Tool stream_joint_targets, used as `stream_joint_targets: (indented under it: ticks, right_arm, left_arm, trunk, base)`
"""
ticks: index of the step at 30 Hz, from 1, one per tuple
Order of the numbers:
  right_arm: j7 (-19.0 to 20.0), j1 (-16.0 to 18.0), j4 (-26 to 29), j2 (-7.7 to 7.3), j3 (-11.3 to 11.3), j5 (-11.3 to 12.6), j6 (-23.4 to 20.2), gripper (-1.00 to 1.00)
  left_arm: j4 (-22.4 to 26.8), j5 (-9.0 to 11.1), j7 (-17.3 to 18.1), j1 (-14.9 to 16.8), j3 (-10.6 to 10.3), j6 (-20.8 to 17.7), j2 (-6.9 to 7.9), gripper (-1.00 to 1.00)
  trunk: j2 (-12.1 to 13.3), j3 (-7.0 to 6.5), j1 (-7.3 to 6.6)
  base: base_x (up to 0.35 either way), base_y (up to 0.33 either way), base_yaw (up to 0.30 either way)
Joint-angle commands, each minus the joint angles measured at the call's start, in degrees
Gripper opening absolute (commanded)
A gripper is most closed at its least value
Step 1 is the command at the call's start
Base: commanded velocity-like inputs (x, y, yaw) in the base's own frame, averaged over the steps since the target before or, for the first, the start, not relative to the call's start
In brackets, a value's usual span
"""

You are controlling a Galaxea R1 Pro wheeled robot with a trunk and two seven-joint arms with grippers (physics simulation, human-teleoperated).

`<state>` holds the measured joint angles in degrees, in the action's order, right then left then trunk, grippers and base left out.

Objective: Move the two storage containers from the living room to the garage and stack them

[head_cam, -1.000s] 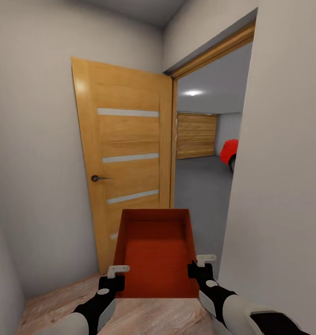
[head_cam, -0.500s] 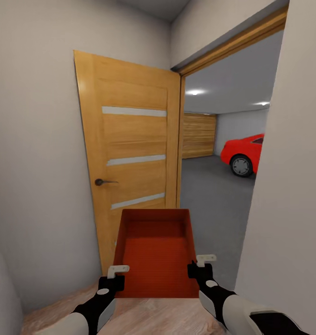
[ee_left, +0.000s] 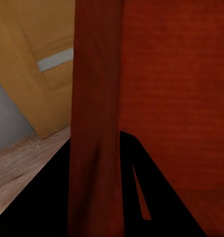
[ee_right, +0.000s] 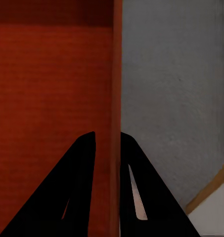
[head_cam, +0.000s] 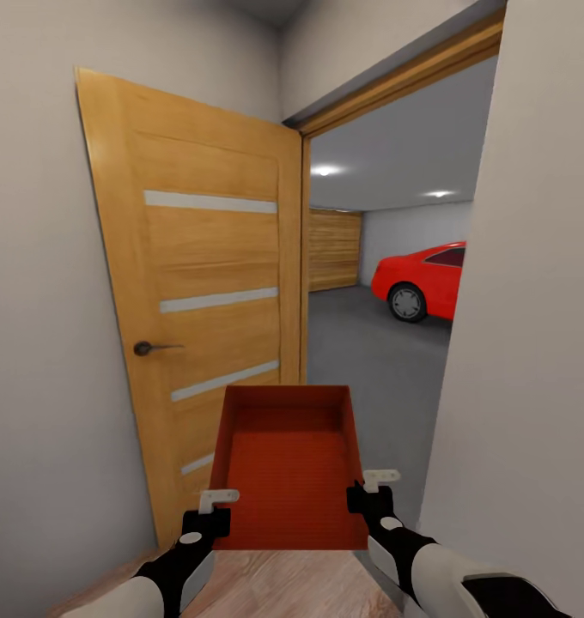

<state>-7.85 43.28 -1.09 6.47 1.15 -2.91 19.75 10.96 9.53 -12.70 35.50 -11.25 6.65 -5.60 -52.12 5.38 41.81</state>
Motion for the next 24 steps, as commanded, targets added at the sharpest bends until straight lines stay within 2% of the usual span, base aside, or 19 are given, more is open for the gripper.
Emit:
stream_joint_targets:
  ticks: [1, 10, 22, 24]
  right_arm:
    - [-0.5, 0.05, -0.14, -0.41, -1.94, 0.71, 0.29, -1.0]
    - [-0.5, 0.05, -0.14, -0.41, -1.94, 0.71, 0.29, -1.0]
    - [-0.5, 0.05, -0.14, -0.41, -1.94, 0.72, 0.29, -1.0]
    - [-0.5, 0.05, -0.14, -0.41, -1.94, 0.71, 0.29, -1.0]
  left_arm:
    - [0.12, 0.08, -0.92, 0.09, 3.16, 0.3, 0.77, -1.0]
    - [0.11, 0.13, -0.92, 0.09, 3.16, 0.3, 0.77, -1.0]
    - [0.11, 0.13, -0.92, 0.09, 3.16, 0.3, 0.77, -1.0]
    - [0.11, 0.13, -0.92, 0.09, 3.18, 0.3, 0.77, -1.0]
  trunk:
    - [-0.08, 0.09, 0.01]
    - [-0.08, 0.09, 0.01]
    - [-0.08, 0.09, 0.01]
    - [-0.08, 0.09, 0.01]
  base:
    - [0.008, 0.006, -0.278]
    - [0.077, 0.001, -0.278]
    - [0.305, 0.0, -0.271]
    - [0.321, 0.015, -0.084]
